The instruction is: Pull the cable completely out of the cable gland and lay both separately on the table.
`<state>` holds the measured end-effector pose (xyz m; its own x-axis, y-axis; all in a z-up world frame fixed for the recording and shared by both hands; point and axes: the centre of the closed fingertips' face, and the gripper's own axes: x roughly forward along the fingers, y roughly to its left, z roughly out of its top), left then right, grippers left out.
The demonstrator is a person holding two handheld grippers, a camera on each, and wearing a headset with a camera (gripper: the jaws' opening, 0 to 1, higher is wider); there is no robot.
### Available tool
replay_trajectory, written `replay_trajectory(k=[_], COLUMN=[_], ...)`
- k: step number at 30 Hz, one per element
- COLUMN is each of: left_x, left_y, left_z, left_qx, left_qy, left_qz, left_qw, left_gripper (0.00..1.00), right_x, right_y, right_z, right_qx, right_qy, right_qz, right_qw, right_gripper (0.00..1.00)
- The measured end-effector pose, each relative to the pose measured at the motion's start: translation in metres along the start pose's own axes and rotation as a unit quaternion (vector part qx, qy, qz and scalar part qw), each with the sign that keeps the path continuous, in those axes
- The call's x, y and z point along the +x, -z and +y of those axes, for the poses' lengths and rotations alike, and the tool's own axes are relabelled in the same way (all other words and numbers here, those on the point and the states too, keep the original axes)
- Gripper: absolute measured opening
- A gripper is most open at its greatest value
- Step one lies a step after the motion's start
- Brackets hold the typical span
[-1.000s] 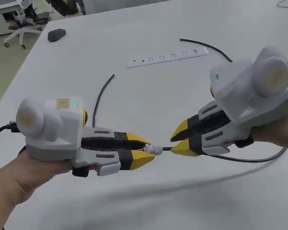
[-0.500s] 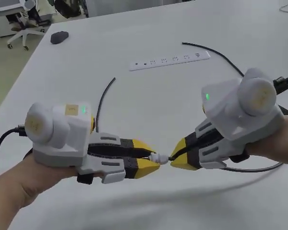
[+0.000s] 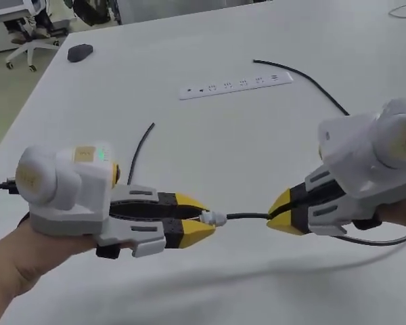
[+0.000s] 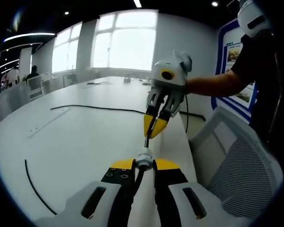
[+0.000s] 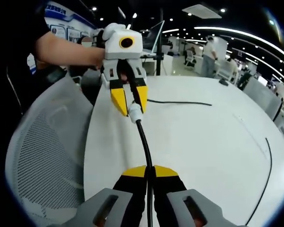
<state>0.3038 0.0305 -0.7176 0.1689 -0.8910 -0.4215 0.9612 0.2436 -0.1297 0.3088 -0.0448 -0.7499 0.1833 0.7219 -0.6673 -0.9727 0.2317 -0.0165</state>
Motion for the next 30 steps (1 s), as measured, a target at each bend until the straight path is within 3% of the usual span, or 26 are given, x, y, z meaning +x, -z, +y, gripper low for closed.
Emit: replay_trajectory(k=[7, 11, 12, 21, 30], left_x=[-0.007, -0.010, -0.012, -0.018, -0.016], left_y=[-0.003, 0.002, 0.003, 0.006, 0.007], left_z=[0.006, 0.007, 0.007, 0.015, 0.017], left_qx=[-0.002, 0.009, 0.007, -0.002, -0.004], left_qy=[-0.014, -0.020, -0.020, -0.035, -0.038], left_qz=[-0.006, 0.010, 0.009, 0.013, 0.015], left_qw=[0.9999, 0.9997, 0.9997, 0.9993, 0.9992], left_gripper=[0.15, 0.15, 0.15, 0.15, 0.15], right_x=[-0.019, -0.028, -0.030, -0.042, -0.043], right_y=[0.021, 0.051, 0.056, 0.086, 0.088], right_z=[-0.016, -0.034, -0.038, -0.049, -0.047], right_qx=[0.025, 0.058, 0.060, 0.091, 0.102], right_qy=[0.038, 0.085, 0.095, 0.115, 0.106], right_qz=[0.015, 0.069, 0.071, 0.086, 0.086], right_qw=[0.9989, 0.9923, 0.9912, 0.9854, 0.9854], right_gripper=[0.00, 0.00, 0.00, 0.00, 0.00])
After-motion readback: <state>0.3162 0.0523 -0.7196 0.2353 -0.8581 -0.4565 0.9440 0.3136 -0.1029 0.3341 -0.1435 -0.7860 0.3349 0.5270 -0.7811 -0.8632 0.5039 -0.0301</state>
